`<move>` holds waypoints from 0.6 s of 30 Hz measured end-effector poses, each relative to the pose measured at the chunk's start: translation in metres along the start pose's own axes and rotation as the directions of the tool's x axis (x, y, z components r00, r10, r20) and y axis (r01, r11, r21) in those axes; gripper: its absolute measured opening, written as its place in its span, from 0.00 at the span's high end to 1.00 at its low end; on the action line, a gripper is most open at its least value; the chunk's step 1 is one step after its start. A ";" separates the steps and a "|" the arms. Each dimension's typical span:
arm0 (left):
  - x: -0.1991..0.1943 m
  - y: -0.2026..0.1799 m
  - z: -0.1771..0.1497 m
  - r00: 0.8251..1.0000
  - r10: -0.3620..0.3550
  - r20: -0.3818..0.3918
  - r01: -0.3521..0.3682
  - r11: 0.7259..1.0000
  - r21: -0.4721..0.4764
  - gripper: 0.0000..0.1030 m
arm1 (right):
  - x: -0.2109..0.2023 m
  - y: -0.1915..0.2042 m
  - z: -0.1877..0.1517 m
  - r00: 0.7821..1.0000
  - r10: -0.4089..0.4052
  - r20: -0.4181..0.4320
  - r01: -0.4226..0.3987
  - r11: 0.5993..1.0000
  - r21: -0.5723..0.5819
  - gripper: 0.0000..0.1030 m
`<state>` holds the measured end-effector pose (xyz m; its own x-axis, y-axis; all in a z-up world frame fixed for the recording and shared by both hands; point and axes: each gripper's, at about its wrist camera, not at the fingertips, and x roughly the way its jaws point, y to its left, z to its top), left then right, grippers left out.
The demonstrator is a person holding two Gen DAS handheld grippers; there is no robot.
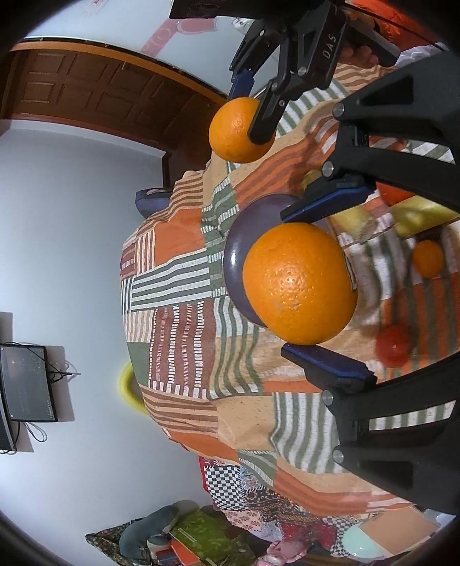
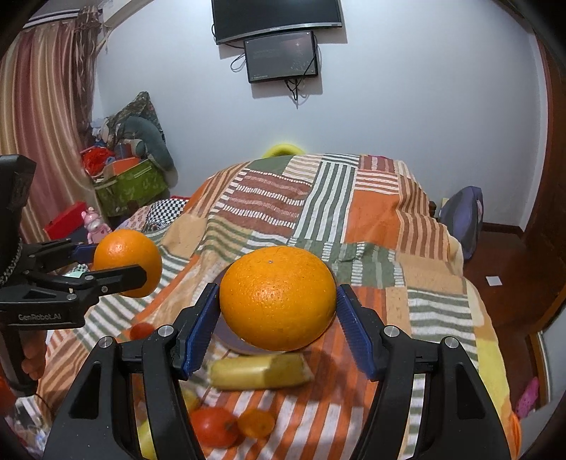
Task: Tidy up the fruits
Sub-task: 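Carry both held oranges over the purple plate with both grippers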
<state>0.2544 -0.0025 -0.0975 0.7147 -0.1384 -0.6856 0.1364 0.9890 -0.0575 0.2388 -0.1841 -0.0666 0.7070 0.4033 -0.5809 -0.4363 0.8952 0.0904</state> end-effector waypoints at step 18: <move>0.113 0.008 0.011 0.983 -0.024 -0.182 0.026 1.000 0.007 0.34 | 0.089 -0.016 0.007 0.990 -0.017 -0.141 0.009 0.998 -0.056 0.39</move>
<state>0.3441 -0.0108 -0.1674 0.5743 -0.1502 -0.8048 0.1591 0.9848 -0.0702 0.3126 -0.1614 -0.1136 0.6286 0.3569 -0.6910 -0.4598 0.8871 0.0399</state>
